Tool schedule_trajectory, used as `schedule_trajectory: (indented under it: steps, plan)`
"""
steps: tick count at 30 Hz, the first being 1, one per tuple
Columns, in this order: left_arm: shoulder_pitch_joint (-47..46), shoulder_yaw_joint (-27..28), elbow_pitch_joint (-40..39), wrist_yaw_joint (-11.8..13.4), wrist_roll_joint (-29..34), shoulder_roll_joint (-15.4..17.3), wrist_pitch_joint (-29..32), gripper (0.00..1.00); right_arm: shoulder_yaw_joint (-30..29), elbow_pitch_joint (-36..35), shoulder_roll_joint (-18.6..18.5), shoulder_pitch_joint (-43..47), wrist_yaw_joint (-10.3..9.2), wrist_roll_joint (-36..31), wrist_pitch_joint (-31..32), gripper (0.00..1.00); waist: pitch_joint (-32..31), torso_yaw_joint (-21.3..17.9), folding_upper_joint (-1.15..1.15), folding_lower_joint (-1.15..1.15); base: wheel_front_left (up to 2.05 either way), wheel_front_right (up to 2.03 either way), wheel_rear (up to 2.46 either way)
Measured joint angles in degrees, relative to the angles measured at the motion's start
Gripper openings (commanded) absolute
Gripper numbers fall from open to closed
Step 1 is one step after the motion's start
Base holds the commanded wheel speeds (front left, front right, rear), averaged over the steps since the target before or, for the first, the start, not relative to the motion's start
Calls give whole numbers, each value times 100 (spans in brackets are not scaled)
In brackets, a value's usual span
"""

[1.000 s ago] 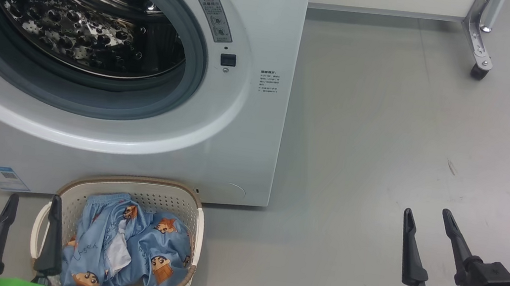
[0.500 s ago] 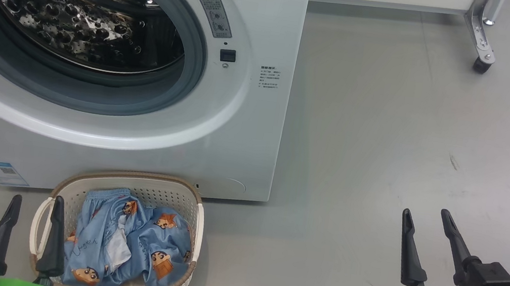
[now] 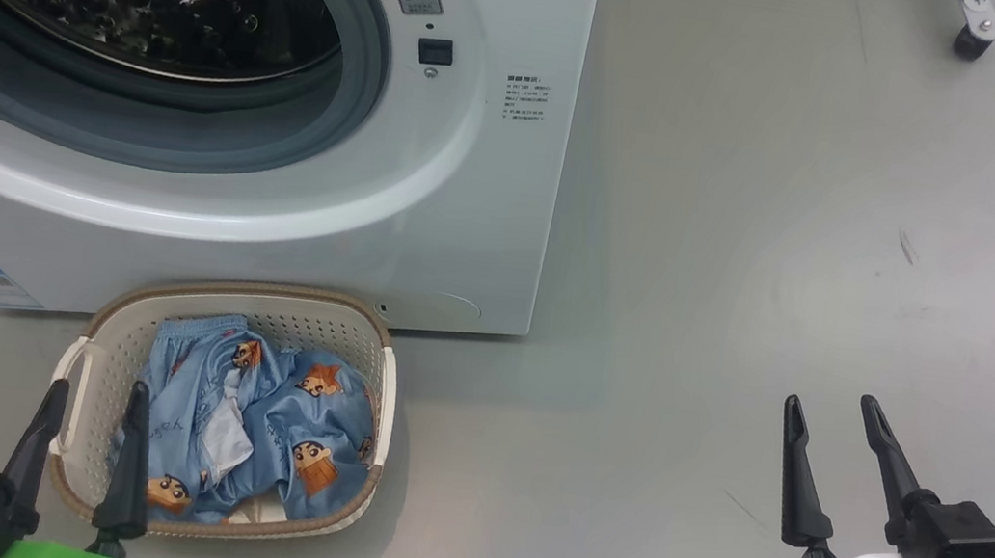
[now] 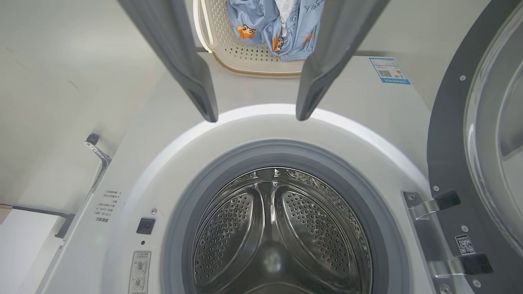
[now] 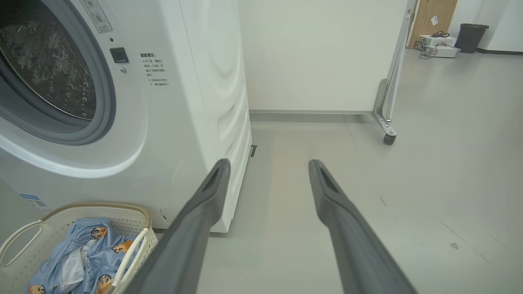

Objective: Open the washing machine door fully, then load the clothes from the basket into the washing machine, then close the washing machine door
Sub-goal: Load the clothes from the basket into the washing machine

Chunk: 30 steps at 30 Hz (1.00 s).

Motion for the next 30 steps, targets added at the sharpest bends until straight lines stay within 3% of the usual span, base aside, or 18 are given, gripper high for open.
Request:
schedule_trajectory:
  steps: [15,30]
  plan:
    - [-653,-165,232,-7,-191,0,0,100,86,-35,2,-322,-1,-36,1,100,1060,-38,0,0,0,0,0]
    - [-1961,-60,1167,-47,-252,131,2,100,216,-186,2,-876,9,-77,1,100,2271,-165,0,1,0,0,0]
